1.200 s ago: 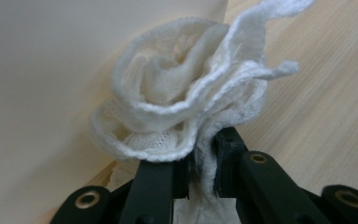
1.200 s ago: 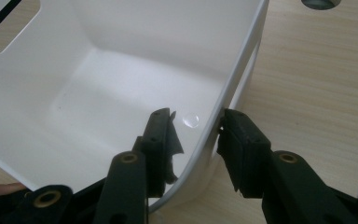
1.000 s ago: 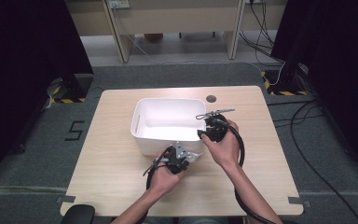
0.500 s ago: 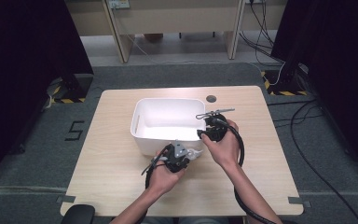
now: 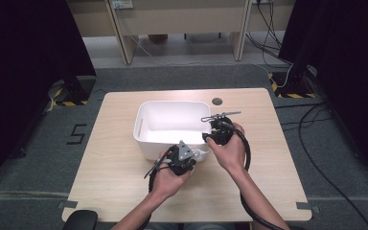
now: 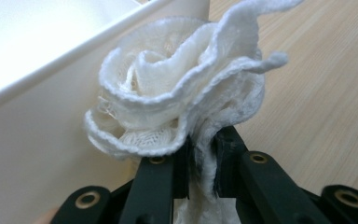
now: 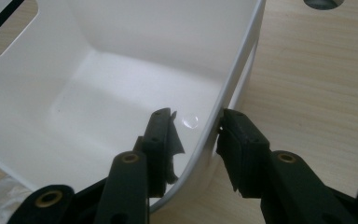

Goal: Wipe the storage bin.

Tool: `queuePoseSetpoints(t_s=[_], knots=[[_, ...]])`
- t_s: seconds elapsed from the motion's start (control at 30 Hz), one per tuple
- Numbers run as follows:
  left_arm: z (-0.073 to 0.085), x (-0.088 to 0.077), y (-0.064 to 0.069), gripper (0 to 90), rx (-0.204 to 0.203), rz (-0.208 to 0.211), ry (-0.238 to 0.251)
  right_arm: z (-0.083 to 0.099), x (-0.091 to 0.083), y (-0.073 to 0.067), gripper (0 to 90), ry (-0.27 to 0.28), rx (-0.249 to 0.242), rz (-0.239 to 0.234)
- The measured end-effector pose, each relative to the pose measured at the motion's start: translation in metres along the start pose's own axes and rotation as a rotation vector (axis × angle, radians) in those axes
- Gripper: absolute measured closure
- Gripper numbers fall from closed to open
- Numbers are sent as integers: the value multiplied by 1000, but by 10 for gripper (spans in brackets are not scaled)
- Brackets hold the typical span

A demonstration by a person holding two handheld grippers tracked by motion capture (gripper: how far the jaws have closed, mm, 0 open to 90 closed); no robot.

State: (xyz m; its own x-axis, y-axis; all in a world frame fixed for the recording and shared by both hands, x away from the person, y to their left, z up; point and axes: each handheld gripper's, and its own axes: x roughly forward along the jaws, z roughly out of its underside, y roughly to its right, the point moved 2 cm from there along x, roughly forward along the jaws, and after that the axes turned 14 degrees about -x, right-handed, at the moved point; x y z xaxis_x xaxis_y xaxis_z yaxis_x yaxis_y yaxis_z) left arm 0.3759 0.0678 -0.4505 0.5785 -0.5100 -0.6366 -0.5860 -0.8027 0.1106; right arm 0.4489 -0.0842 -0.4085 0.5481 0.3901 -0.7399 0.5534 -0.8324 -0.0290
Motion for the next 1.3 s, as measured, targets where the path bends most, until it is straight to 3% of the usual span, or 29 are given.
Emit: queuePoseSetpoints(t_s=[0.47, 0.67, 1.3], knots=[[1, -1, 5, 790, 23, 20, 14, -1, -1, 4, 603, 31, 71, -25], [-2, 0, 8, 791, 29, 20, 23, -3, -8, 5, 675, 45, 70, -29], [-17, 8, 24, 791, 74, 16, 36, -4, -9, 2, 687, 37, 71, -17]])
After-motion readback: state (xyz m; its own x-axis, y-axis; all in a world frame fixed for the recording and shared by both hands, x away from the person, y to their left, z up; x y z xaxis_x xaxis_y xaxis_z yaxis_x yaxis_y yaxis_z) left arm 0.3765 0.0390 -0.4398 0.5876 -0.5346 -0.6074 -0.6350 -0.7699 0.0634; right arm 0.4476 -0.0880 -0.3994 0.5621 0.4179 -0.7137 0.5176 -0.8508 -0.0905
